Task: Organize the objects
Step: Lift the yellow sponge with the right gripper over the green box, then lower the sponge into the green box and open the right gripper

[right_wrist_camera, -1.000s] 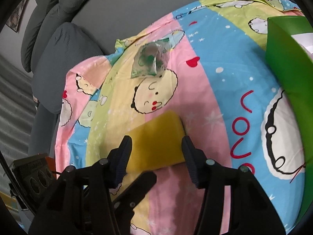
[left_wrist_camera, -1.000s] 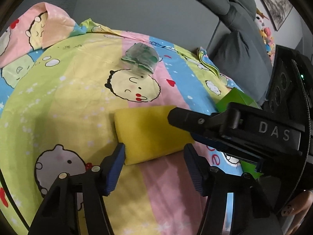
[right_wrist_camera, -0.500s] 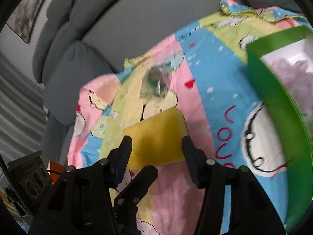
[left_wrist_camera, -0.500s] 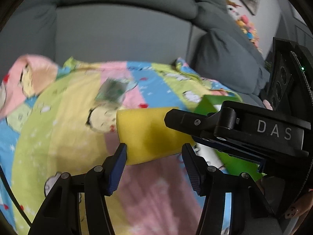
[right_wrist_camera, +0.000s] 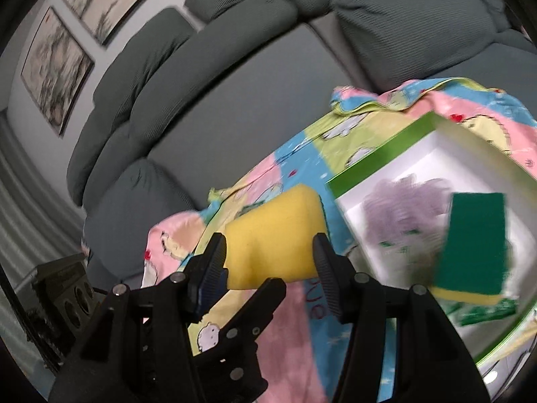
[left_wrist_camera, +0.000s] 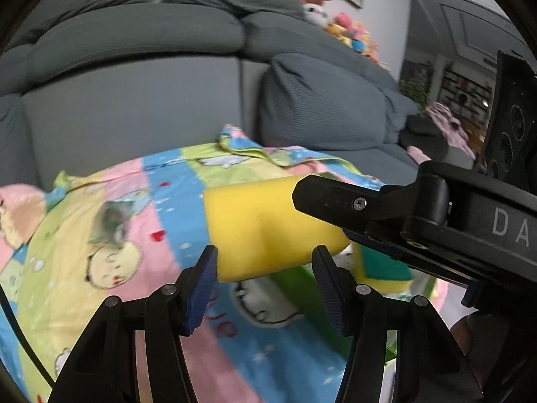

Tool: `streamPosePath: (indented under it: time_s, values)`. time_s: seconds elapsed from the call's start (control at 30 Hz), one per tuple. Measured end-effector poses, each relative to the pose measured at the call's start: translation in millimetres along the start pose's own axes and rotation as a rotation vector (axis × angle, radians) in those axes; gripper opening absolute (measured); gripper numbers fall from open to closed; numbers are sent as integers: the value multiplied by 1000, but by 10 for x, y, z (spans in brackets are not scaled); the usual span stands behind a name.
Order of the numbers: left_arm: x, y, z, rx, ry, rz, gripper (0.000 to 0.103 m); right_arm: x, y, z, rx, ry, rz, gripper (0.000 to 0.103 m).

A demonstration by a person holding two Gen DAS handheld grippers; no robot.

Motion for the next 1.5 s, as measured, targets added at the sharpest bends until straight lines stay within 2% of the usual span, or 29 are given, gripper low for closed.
streamPosePath:
  time_s: [0.3,0.5,0.67,0.87,0.97,1.07,1.2,1.27,1.3,1.33,1.4,1.5]
  values:
    - [292,-585,98,99,26,-105,58,-420,-499,108,123,-107,-118,54]
    - [498,-845,63,127,67,-149,58,-506,-760,86,191,-125,-197,54]
    - [657,-962,-3,113,102,-172,58,-545,-944,70,233,-134,-262,55]
    - [681,-949,-34,96,115,-167,59,-538,-1027,67,254,-134,-263,55]
    - [625,-909,-38,83,106,-164,59,-505,-1018,72,248,-133,-262,62]
    - [551,-857,-24,67,95,-153,59,-513,-938,81,222,-151,-250,67]
    - [365,-692,18,36,60,-131,59,-624,-771,108,167,-224,-233,84]
    - [232,-551,31,17,33,-116,59,-647,-687,114,147,-247,-210,86]
    - [160,-457,26,6,18,-98,62,-644,-650,110,140,-251,-202,87]
    - [119,-385,27,0,8,-81,70,-631,-590,111,127,-254,-192,88]
    - [-19,-152,-18,-20,-27,7,79,-580,-472,107,95,-247,-183,89]
    - [-177,192,-137,-51,-61,138,80,-444,-223,78,23,-212,-172,90]
Point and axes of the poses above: each gripper's, at about its wrist camera, not at the fingertips, and x roughly the way its jaws point, y to its left, z to its top, the point moved 1 cm from there along x, roughly the way its jaws point, and after that the axes turned 2 degrees about z, right-handed, at the moved point
